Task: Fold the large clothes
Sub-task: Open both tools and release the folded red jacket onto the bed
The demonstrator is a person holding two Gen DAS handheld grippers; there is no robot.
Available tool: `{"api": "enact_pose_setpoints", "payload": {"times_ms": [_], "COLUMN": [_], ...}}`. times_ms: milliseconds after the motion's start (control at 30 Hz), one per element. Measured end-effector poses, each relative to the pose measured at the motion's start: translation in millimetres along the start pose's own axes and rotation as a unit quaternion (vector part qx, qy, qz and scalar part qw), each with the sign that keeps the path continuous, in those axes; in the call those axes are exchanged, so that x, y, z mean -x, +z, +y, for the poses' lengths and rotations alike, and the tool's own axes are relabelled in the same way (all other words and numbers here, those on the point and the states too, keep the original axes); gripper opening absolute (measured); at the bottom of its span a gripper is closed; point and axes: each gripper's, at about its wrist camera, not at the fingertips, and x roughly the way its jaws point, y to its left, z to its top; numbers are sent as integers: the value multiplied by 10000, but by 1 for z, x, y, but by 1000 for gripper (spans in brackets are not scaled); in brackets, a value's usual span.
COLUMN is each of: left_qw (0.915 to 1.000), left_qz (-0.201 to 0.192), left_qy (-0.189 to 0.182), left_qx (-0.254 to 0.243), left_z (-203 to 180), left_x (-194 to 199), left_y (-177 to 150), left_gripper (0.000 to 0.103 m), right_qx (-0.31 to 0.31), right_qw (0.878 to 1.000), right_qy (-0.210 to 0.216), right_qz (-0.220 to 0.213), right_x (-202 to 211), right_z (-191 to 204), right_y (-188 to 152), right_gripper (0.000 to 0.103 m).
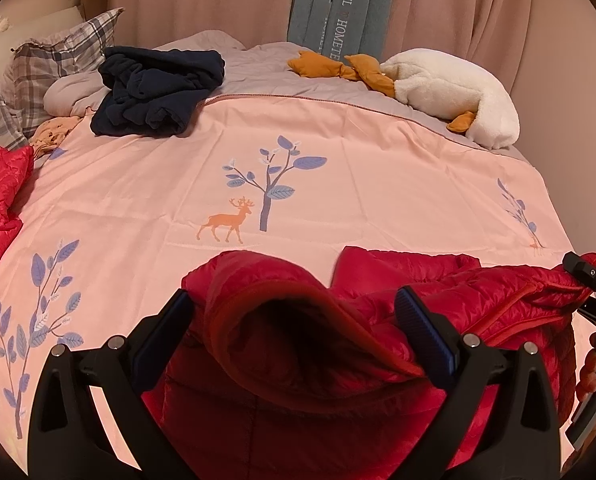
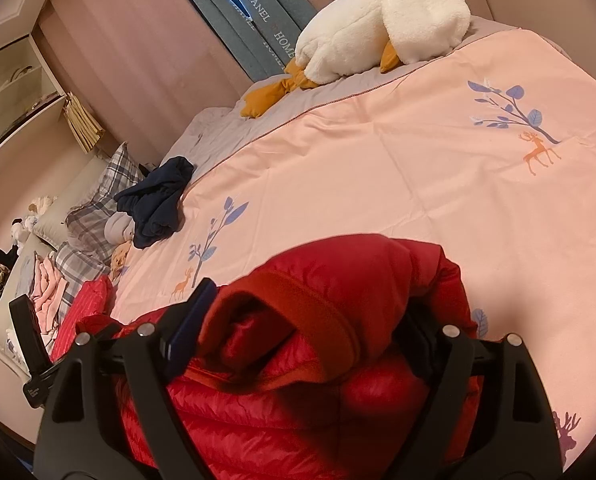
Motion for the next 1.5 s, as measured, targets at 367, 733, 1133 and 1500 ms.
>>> {"api": "enact_pose_setpoints", "payload": {"times_ms": [367, 733, 1133, 1500], "left_qw": [10000, 10000, 9999, 9998], "left_qz": [5, -24, -83, -116], "left_qy": [11, 25, 42, 68], "left_qx": [3, 17, 97, 127], "left_z": [2, 5, 7, 9], "left_x": [-2, -5, -3, -3], "left_y": [2, 5, 9, 11], "left_gripper": [101, 101, 101, 101], "right_qx": [-5, -44, -91, -160], "right_qw": [10000, 10000, 9999, 9998], "right_qy": [-2, -22, -61, -85], "right_qz": [1, -13, -54, -99], "right_x": [-1, -4, -6, -5], "right_z": [-1, -6, -7, -7], "right_y": [2, 7, 8, 9], "right_gripper": [86, 86, 88, 88]}}
